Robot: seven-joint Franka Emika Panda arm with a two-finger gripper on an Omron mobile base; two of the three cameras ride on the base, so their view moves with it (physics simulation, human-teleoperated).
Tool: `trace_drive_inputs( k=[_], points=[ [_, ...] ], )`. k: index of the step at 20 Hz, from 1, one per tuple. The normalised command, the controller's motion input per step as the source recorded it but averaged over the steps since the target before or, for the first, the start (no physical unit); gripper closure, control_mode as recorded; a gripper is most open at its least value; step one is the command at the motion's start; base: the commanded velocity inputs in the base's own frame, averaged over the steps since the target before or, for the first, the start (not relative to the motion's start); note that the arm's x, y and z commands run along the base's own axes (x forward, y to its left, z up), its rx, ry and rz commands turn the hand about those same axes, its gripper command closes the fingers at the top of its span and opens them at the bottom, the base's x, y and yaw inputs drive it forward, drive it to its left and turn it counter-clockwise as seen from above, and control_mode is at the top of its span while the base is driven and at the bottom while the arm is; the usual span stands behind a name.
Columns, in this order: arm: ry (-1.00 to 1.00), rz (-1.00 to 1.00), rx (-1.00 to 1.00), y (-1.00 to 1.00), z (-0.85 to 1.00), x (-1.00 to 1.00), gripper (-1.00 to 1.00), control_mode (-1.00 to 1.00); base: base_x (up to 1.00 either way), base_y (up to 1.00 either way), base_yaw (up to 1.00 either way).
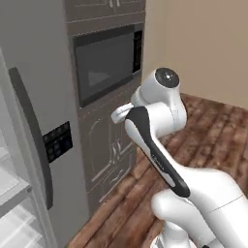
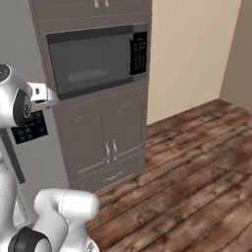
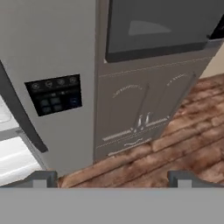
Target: Pick up the mango and kiwi from the fridge and place one fruit on each plate on the dining counter.
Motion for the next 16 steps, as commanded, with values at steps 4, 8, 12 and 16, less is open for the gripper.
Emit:
trace_drive_inputs(
  k=[4,8,12,16],
  points=[
    [0.0,0.0,0.0,0.0,0.0,0.0,-1.0,1.0,0.0,0.67,0.53],
    [0.0,0.0,0.0,0.0,0.0,0.0,-1.0,1.0,0.0,0.55,0.45],
    [0.0,0.0,0.0,0.0,0.0,0.0,-1.0,1.0,0.0,0.32,0.37],
    [0.0,0.0,0.0,0.0,0.0,0.0,-1.0,1.0,0.13,0.25,0.34]
  ],
)
